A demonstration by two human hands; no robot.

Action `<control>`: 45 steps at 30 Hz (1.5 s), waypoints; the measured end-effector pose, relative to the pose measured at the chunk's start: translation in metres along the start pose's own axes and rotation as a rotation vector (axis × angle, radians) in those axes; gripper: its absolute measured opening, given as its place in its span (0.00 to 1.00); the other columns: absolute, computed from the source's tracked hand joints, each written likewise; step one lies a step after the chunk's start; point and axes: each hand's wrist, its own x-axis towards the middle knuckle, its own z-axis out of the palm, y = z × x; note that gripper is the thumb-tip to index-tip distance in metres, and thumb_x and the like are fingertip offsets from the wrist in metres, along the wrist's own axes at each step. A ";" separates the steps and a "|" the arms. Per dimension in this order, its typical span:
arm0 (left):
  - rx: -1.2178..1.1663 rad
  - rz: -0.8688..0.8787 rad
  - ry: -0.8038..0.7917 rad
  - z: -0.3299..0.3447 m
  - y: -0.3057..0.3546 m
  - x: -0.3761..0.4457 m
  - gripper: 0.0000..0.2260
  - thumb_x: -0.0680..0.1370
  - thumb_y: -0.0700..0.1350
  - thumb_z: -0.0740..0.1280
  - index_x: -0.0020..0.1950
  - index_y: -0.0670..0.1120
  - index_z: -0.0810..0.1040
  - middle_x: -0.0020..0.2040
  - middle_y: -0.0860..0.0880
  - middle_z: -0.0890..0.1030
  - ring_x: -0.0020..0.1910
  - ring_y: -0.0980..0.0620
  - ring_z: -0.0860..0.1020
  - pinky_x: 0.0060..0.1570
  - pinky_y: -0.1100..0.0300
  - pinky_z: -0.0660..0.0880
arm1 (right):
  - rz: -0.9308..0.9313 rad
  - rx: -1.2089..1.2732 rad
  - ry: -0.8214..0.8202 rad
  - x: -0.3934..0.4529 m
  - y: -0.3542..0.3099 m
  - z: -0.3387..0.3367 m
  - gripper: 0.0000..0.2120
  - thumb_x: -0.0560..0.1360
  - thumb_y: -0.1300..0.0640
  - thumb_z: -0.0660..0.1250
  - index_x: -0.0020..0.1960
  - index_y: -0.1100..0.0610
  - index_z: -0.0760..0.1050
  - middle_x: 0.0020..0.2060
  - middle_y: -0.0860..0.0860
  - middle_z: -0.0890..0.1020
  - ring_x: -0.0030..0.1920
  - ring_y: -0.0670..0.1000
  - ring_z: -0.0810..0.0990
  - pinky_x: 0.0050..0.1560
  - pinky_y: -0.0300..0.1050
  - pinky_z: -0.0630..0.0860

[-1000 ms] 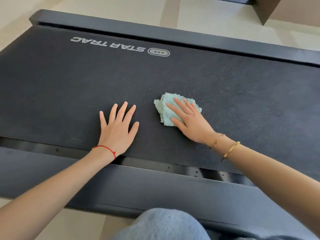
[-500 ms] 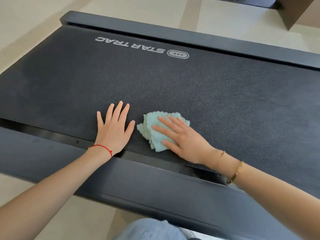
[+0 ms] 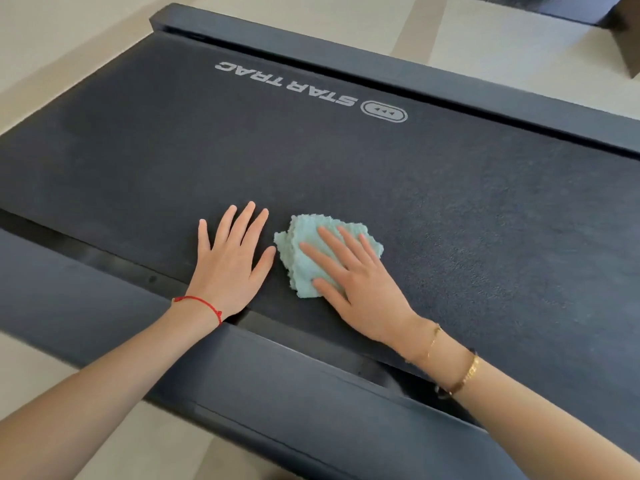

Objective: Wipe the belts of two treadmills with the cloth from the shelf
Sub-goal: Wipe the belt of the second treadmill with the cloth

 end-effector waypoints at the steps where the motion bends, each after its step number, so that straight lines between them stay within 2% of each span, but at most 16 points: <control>1: -0.002 0.002 -0.002 0.000 0.000 0.000 0.30 0.80 0.60 0.44 0.81 0.50 0.56 0.81 0.50 0.57 0.80 0.46 0.52 0.75 0.35 0.51 | -0.040 0.007 -0.023 -0.011 -0.001 -0.001 0.24 0.83 0.43 0.48 0.78 0.43 0.54 0.79 0.48 0.53 0.79 0.53 0.47 0.78 0.52 0.42; 5: -0.009 -0.011 -0.005 -0.004 -0.001 -0.003 0.30 0.81 0.60 0.45 0.80 0.50 0.57 0.80 0.48 0.57 0.79 0.45 0.53 0.75 0.37 0.51 | -0.125 0.021 -0.060 -0.014 0.021 -0.013 0.24 0.83 0.41 0.47 0.78 0.40 0.51 0.79 0.45 0.51 0.79 0.49 0.45 0.78 0.46 0.39; 8: -0.009 -0.031 -0.030 -0.008 -0.001 -0.005 0.30 0.80 0.60 0.44 0.81 0.51 0.56 0.81 0.49 0.56 0.80 0.46 0.52 0.76 0.39 0.51 | -0.052 0.013 -0.037 0.026 0.054 -0.017 0.25 0.82 0.40 0.45 0.78 0.42 0.54 0.79 0.46 0.53 0.79 0.51 0.49 0.77 0.44 0.38; 11: 0.015 -0.048 -0.057 -0.015 -0.003 -0.008 0.29 0.81 0.60 0.44 0.81 0.51 0.55 0.80 0.49 0.57 0.79 0.44 0.53 0.76 0.40 0.54 | 0.113 -0.012 0.004 0.085 0.082 -0.020 0.24 0.83 0.43 0.49 0.78 0.45 0.56 0.79 0.50 0.55 0.78 0.57 0.51 0.77 0.51 0.44; 14: 0.041 -0.058 -0.091 -0.022 -0.011 -0.015 0.29 0.81 0.60 0.44 0.81 0.51 0.55 0.80 0.48 0.57 0.79 0.43 0.54 0.76 0.42 0.55 | 0.190 -0.054 0.035 0.113 0.071 -0.014 0.24 0.83 0.45 0.50 0.78 0.48 0.58 0.78 0.54 0.57 0.77 0.62 0.53 0.76 0.56 0.46; 18: 0.070 -0.073 -0.138 -0.028 -0.020 -0.020 0.30 0.80 0.60 0.42 0.81 0.53 0.54 0.81 0.49 0.55 0.79 0.43 0.53 0.76 0.42 0.55 | -0.001 -0.012 0.008 0.081 0.033 -0.004 0.26 0.81 0.43 0.46 0.77 0.47 0.60 0.77 0.53 0.61 0.77 0.61 0.55 0.77 0.58 0.49; 22: 0.118 -0.073 -0.164 -0.030 -0.025 -0.016 0.30 0.80 0.61 0.42 0.81 0.54 0.53 0.81 0.48 0.56 0.79 0.42 0.55 0.74 0.40 0.57 | -0.192 0.009 -0.082 0.029 0.013 -0.006 0.24 0.83 0.42 0.47 0.79 0.44 0.54 0.79 0.48 0.55 0.79 0.54 0.50 0.78 0.54 0.45; 25: 0.126 -0.079 -0.168 -0.031 -0.031 -0.010 0.29 0.80 0.60 0.41 0.81 0.54 0.53 0.80 0.49 0.57 0.78 0.42 0.56 0.74 0.39 0.57 | -0.246 0.025 -0.101 0.020 0.026 -0.010 0.24 0.83 0.41 0.46 0.79 0.42 0.53 0.79 0.46 0.52 0.79 0.50 0.47 0.79 0.50 0.44; 28: 0.119 -0.075 -0.165 -0.031 -0.040 0.000 0.29 0.80 0.60 0.41 0.81 0.55 0.53 0.80 0.49 0.57 0.78 0.41 0.56 0.74 0.39 0.57 | -0.167 0.023 -0.062 0.052 0.045 -0.010 0.26 0.82 0.41 0.45 0.78 0.44 0.55 0.79 0.48 0.55 0.79 0.53 0.50 0.78 0.51 0.45; 31: 0.087 -0.085 -0.147 -0.028 -0.046 0.012 0.29 0.80 0.60 0.41 0.81 0.56 0.53 0.80 0.50 0.56 0.78 0.42 0.55 0.74 0.39 0.56 | 0.042 0.000 0.030 0.106 0.062 -0.010 0.26 0.82 0.42 0.47 0.78 0.46 0.57 0.79 0.52 0.56 0.78 0.58 0.52 0.77 0.52 0.45; 35: 0.058 -0.073 -0.112 -0.025 -0.060 0.029 0.29 0.79 0.61 0.40 0.81 0.56 0.52 0.81 0.52 0.54 0.79 0.45 0.51 0.76 0.40 0.52 | 0.248 -0.058 0.058 0.165 0.054 -0.005 0.24 0.84 0.46 0.50 0.79 0.47 0.55 0.79 0.54 0.55 0.78 0.61 0.51 0.77 0.56 0.44; 37: 0.036 -0.078 -0.094 -0.025 -0.074 0.041 0.30 0.79 0.61 0.39 0.81 0.57 0.51 0.81 0.53 0.53 0.79 0.47 0.50 0.76 0.40 0.50 | 0.209 -0.053 0.068 0.167 0.033 0.004 0.24 0.83 0.44 0.49 0.79 0.47 0.56 0.79 0.54 0.56 0.78 0.61 0.51 0.77 0.57 0.44; 40: 0.008 -0.077 -0.075 -0.022 -0.095 0.060 0.30 0.79 0.62 0.39 0.81 0.58 0.50 0.81 0.54 0.53 0.80 0.47 0.49 0.76 0.40 0.49 | 0.008 0.001 0.036 0.136 -0.001 0.012 0.26 0.81 0.41 0.45 0.78 0.46 0.58 0.78 0.51 0.58 0.78 0.59 0.53 0.78 0.54 0.44; 42: 0.004 -0.057 -0.063 -0.020 -0.106 0.070 0.29 0.79 0.62 0.39 0.80 0.59 0.50 0.81 0.54 0.53 0.80 0.47 0.49 0.76 0.38 0.48 | -0.086 0.024 -0.007 0.115 -0.013 0.013 0.25 0.82 0.41 0.46 0.78 0.44 0.57 0.78 0.49 0.57 0.79 0.56 0.51 0.78 0.53 0.44; 45: -0.007 -0.034 -0.050 -0.020 -0.120 0.082 0.29 0.79 0.63 0.41 0.80 0.59 0.51 0.81 0.54 0.53 0.80 0.46 0.48 0.76 0.38 0.48 | -0.091 0.017 -0.013 0.116 -0.003 0.006 0.25 0.82 0.39 0.44 0.78 0.41 0.54 0.79 0.46 0.54 0.79 0.51 0.48 0.78 0.47 0.41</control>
